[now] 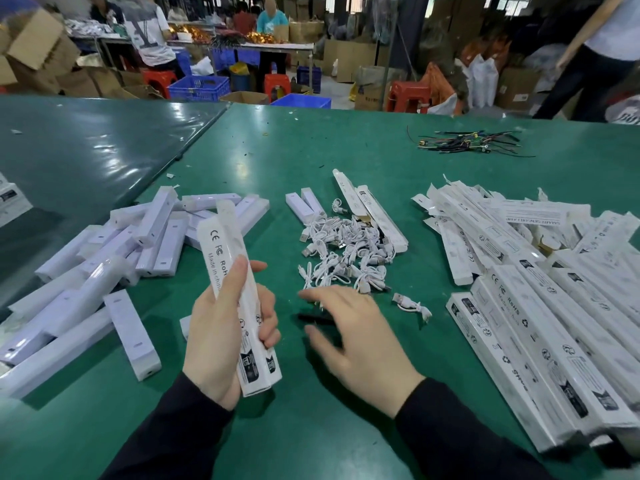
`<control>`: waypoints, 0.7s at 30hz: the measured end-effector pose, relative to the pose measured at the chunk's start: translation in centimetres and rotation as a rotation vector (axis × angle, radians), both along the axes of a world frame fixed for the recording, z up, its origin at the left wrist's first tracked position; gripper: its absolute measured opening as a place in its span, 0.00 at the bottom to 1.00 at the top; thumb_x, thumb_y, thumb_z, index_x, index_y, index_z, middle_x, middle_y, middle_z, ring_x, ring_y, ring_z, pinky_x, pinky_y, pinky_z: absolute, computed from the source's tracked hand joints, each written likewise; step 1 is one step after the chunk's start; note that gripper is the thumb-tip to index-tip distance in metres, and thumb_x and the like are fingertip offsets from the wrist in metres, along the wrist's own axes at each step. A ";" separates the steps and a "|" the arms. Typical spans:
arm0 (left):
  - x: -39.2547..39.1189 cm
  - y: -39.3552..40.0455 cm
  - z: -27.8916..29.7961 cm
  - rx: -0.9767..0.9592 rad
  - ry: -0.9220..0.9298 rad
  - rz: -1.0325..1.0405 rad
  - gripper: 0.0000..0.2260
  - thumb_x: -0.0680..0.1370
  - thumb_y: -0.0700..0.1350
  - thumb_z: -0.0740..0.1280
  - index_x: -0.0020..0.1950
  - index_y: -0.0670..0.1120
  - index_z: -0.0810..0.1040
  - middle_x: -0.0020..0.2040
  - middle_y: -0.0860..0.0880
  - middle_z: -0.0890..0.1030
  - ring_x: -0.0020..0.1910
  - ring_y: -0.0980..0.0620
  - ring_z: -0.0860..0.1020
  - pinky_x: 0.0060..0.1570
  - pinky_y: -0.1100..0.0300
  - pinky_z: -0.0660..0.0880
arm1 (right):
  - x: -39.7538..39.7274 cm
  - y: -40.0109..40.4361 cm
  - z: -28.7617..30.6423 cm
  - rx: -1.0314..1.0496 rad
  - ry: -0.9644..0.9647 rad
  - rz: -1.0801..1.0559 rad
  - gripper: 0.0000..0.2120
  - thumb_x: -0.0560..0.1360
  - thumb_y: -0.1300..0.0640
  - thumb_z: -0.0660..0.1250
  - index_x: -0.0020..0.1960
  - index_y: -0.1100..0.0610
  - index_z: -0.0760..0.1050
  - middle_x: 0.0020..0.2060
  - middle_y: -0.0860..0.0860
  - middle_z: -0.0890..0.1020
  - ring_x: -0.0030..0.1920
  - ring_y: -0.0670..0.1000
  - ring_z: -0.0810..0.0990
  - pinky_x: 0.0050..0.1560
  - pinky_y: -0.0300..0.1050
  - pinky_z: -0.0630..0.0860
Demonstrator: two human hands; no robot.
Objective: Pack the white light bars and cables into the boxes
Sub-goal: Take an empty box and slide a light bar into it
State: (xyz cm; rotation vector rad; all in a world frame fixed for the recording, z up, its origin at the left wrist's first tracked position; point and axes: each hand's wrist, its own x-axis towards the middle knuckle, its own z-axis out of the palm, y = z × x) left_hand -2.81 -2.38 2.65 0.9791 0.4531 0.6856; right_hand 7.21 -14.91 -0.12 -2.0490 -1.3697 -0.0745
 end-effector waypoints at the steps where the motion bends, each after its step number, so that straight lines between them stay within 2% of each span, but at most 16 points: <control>1: 0.0 -0.1 0.1 -0.006 -0.014 -0.019 0.19 0.75 0.58 0.62 0.52 0.43 0.74 0.27 0.46 0.67 0.18 0.53 0.62 0.19 0.65 0.62 | -0.3 0.9 0.0 -0.017 -0.056 0.030 0.18 0.75 0.58 0.66 0.64 0.54 0.74 0.59 0.48 0.79 0.63 0.49 0.73 0.64 0.45 0.64; 3: 0.1 -0.3 0.3 -0.046 -0.055 -0.084 0.22 0.76 0.61 0.58 0.51 0.42 0.74 0.27 0.45 0.66 0.17 0.53 0.62 0.18 0.66 0.62 | -0.7 2.9 0.2 -0.044 -0.152 0.078 0.19 0.73 0.58 0.67 0.64 0.55 0.73 0.61 0.49 0.78 0.69 0.50 0.70 0.69 0.50 0.60; 5: -0.1 0.1 0.4 -0.101 -0.107 -0.141 0.23 0.79 0.61 0.54 0.51 0.41 0.73 0.27 0.44 0.66 0.16 0.52 0.62 0.18 0.67 0.63 | -0.6 4.6 0.5 -0.104 -0.124 0.139 0.23 0.74 0.56 0.67 0.68 0.55 0.69 0.68 0.48 0.74 0.75 0.49 0.61 0.75 0.55 0.50; 7: -0.4 0.5 0.7 -0.142 -0.146 -0.173 0.23 0.79 0.59 0.53 0.53 0.40 0.74 0.27 0.43 0.66 0.16 0.51 0.62 0.18 0.67 0.63 | -0.3 5.9 0.4 -0.216 -0.085 0.205 0.28 0.76 0.53 0.65 0.75 0.53 0.63 0.74 0.46 0.67 0.78 0.48 0.51 0.75 0.55 0.39; 8: -0.6 0.6 0.8 -0.146 -0.157 -0.184 0.23 0.78 0.58 0.54 0.54 0.40 0.75 0.27 0.43 0.65 0.16 0.51 0.63 0.19 0.67 0.63 | -0.1 6.3 0.3 -0.287 -0.114 0.220 0.28 0.76 0.52 0.64 0.75 0.52 0.62 0.74 0.46 0.65 0.78 0.47 0.50 0.75 0.55 0.37; 10: -0.7 0.5 1.0 -0.127 -0.159 -0.201 0.23 0.77 0.58 0.56 0.55 0.41 0.77 0.28 0.42 0.64 0.18 0.50 0.63 0.20 0.66 0.63 | -0.1 6.7 0.1 -0.334 -0.220 0.226 0.23 0.75 0.54 0.65 0.70 0.52 0.71 0.70 0.48 0.71 0.76 0.48 0.58 0.74 0.52 0.40; 11: -0.7 0.4 1.0 -0.118 -0.154 -0.212 0.23 0.78 0.59 0.55 0.54 0.41 0.77 0.28 0.42 0.64 0.18 0.50 0.63 0.20 0.65 0.63 | -0.1 6.6 0.2 -0.285 -0.263 0.226 0.17 0.73 0.57 0.67 0.62 0.53 0.77 0.63 0.50 0.77 0.71 0.49 0.67 0.73 0.50 0.44; 13: -0.7 0.2 0.8 -0.101 -0.140 -0.234 0.25 0.80 0.59 0.52 0.55 0.41 0.78 0.28 0.43 0.65 0.18 0.50 0.63 0.20 0.65 0.64 | 0.1 5.9 0.4 -0.135 -0.283 0.175 0.08 0.70 0.61 0.70 0.48 0.55 0.80 0.48 0.51 0.83 0.55 0.53 0.79 0.63 0.48 0.55; 15: -0.7 0.2 0.7 -0.069 -0.114 -0.247 0.24 0.79 0.58 0.52 0.55 0.41 0.79 0.28 0.44 0.68 0.20 0.50 0.64 0.20 0.65 0.65 | 0.9 4.7 0.7 -0.017 -0.213 0.027 0.07 0.75 0.59 0.68 0.53 0.55 0.79 0.49 0.51 0.82 0.50 0.54 0.80 0.55 0.46 0.60; 16: -0.8 0.2 0.7 -0.055 -0.097 -0.255 0.22 0.78 0.57 0.54 0.54 0.42 0.79 0.28 0.45 0.69 0.21 0.51 0.65 0.20 0.64 0.65 | 1.4 4.0 1.0 0.070 -0.108 -0.059 0.09 0.77 0.57 0.67 0.57 0.55 0.78 0.51 0.51 0.82 0.49 0.54 0.80 0.54 0.45 0.64; 18: -0.9 0.4 0.7 -0.049 -0.071 -0.278 0.21 0.76 0.58 0.58 0.52 0.44 0.80 0.30 0.45 0.72 0.23 0.51 0.67 0.22 0.63 0.68 | 2.2 2.5 2.3 0.309 0.288 -0.199 0.13 0.78 0.58 0.68 0.61 0.53 0.74 0.51 0.50 0.82 0.47 0.52 0.82 0.48 0.43 0.75; 20: -0.9 0.7 0.6 -0.078 -0.061 -0.313 0.21 0.76 0.58 0.58 0.53 0.43 0.80 0.32 0.46 0.74 0.24 0.51 0.68 0.23 0.62 0.69 | 2.9 1.3 3.9 0.557 0.769 -0.205 0.20 0.77 0.61 0.68 0.64 0.48 0.68 0.51 0.51 0.81 0.46 0.51 0.85 0.42 0.42 0.81; 21: -0.9 0.8 0.5 -0.098 -0.055 -0.345 0.22 0.76 0.58 0.58 0.55 0.43 0.79 0.32 0.46 0.74 0.24 0.52 0.69 0.23 0.62 0.70 | 3.3 0.9 4.5 0.649 0.958 -0.159 0.23 0.77 0.64 0.67 0.67 0.49 0.65 0.52 0.53 0.81 0.47 0.52 0.86 0.45 0.45 0.83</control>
